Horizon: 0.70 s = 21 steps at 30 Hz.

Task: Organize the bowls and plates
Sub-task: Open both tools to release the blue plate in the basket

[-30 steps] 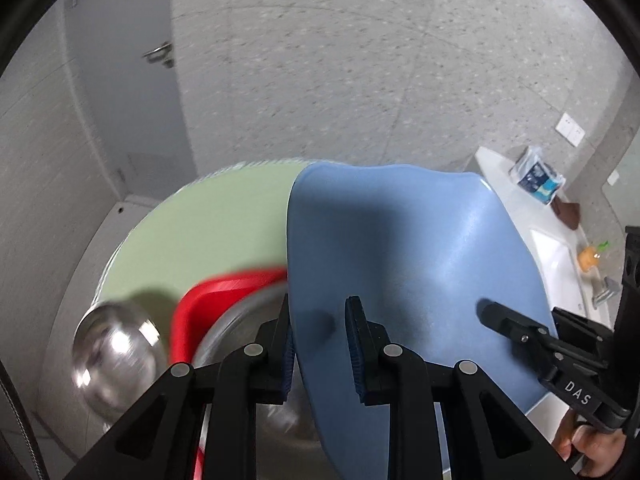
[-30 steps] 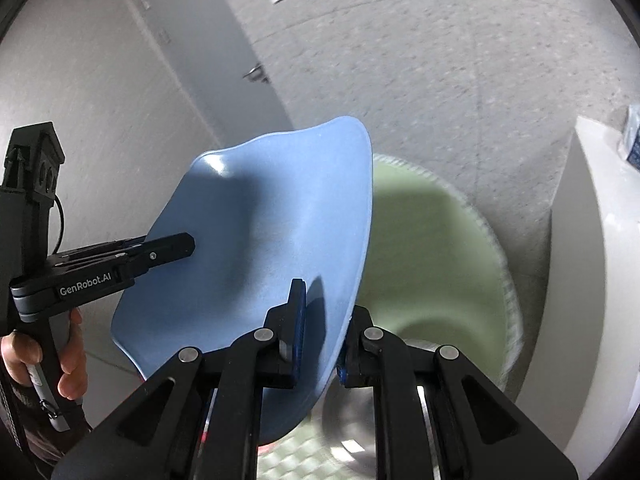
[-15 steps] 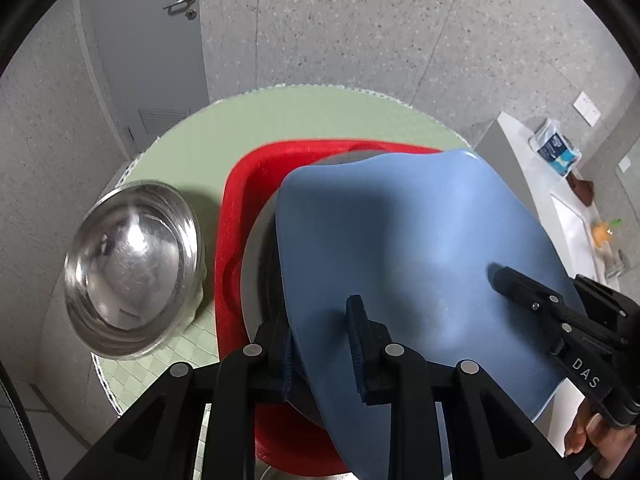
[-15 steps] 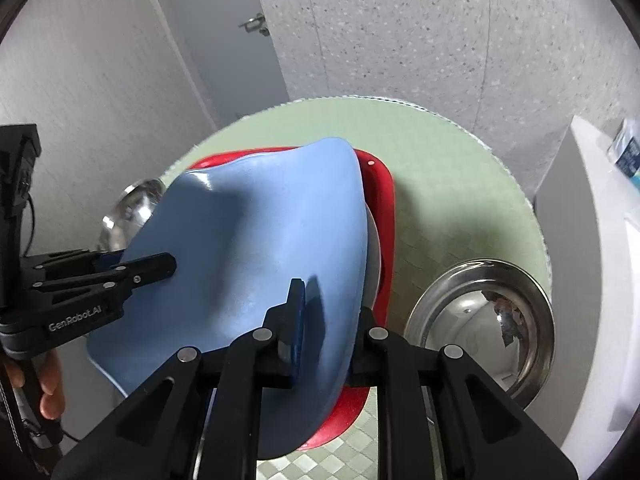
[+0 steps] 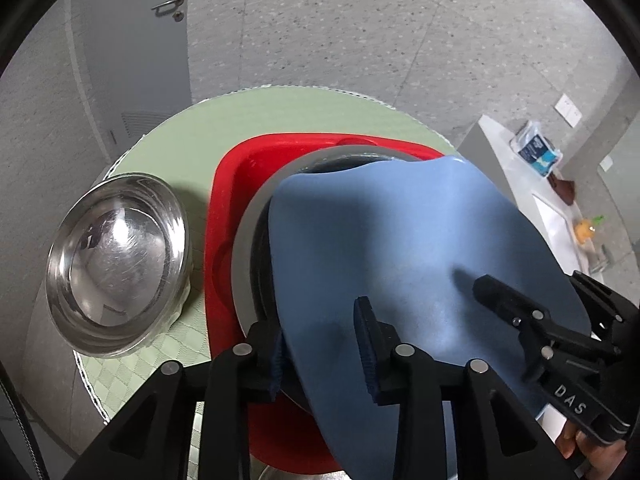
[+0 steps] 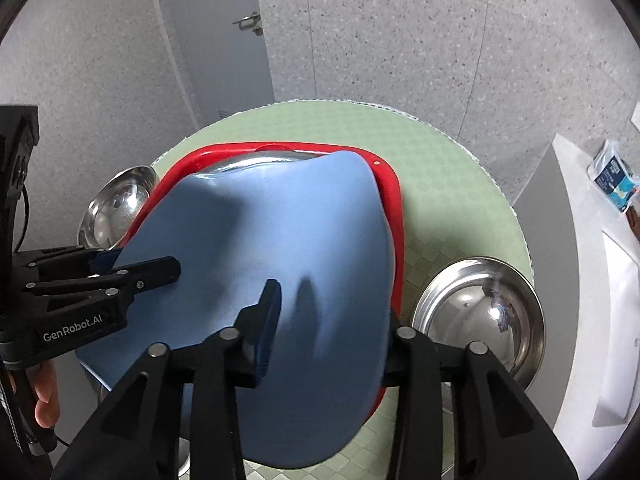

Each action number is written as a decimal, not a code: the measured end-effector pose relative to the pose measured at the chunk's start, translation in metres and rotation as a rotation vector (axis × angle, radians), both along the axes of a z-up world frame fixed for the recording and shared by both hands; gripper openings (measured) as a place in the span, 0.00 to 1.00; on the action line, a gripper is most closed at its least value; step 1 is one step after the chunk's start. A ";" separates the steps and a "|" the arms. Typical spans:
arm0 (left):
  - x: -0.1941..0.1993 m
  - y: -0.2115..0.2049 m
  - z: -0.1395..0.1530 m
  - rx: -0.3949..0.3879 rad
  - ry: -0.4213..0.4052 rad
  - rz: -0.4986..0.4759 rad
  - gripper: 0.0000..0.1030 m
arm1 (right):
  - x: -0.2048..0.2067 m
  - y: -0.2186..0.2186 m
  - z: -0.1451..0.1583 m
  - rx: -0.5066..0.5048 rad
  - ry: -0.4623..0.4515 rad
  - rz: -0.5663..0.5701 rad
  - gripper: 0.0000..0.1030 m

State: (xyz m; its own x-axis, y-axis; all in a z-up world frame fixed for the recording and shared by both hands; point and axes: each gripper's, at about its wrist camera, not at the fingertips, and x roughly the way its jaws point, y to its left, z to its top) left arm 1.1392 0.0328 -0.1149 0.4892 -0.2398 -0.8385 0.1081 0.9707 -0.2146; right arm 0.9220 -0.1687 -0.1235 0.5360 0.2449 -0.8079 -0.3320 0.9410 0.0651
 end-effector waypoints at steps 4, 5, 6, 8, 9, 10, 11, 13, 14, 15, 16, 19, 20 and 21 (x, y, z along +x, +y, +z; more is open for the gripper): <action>-0.003 0.005 0.002 -0.028 0.005 0.002 0.38 | -0.005 0.002 0.001 0.013 0.012 -0.001 0.45; -0.004 0.006 0.003 -0.030 0.004 0.006 0.38 | -0.006 0.001 0.002 0.015 0.020 0.000 0.46; -0.004 0.009 0.004 -0.033 0.008 0.013 0.39 | -0.006 0.002 0.003 0.009 0.024 -0.001 0.49; -0.007 0.010 0.008 -0.043 -0.001 0.031 0.42 | -0.007 0.001 0.004 0.004 0.028 -0.002 0.51; -0.008 0.012 0.010 -0.051 -0.014 0.034 0.47 | -0.007 -0.001 0.005 0.010 0.027 0.002 0.52; -0.010 0.011 0.010 -0.052 -0.019 0.038 0.49 | -0.007 -0.002 0.006 0.009 0.025 0.006 0.53; -0.011 0.011 0.011 -0.042 -0.022 0.049 0.49 | -0.006 -0.003 0.006 0.003 0.023 0.011 0.53; -0.013 0.011 0.012 -0.021 -0.026 0.066 0.55 | -0.003 -0.004 0.005 -0.005 0.023 0.014 0.53; -0.015 0.011 0.013 -0.016 -0.028 0.071 0.57 | -0.002 -0.006 0.005 -0.002 0.022 0.010 0.53; -0.016 0.013 0.012 -0.005 -0.030 0.084 0.59 | -0.001 -0.008 0.005 0.001 0.022 0.009 0.54; -0.019 0.015 0.013 -0.001 -0.034 0.103 0.59 | -0.001 -0.009 0.005 0.006 0.019 0.013 0.55; -0.028 0.020 0.017 -0.018 -0.049 0.139 0.61 | 0.002 -0.012 0.004 0.007 0.016 0.023 0.56; -0.032 0.023 0.020 -0.013 -0.061 0.156 0.62 | 0.002 -0.013 0.004 0.017 0.014 0.023 0.56; -0.032 0.026 0.023 -0.010 -0.068 0.163 0.64 | 0.002 -0.015 0.005 0.028 0.007 0.019 0.56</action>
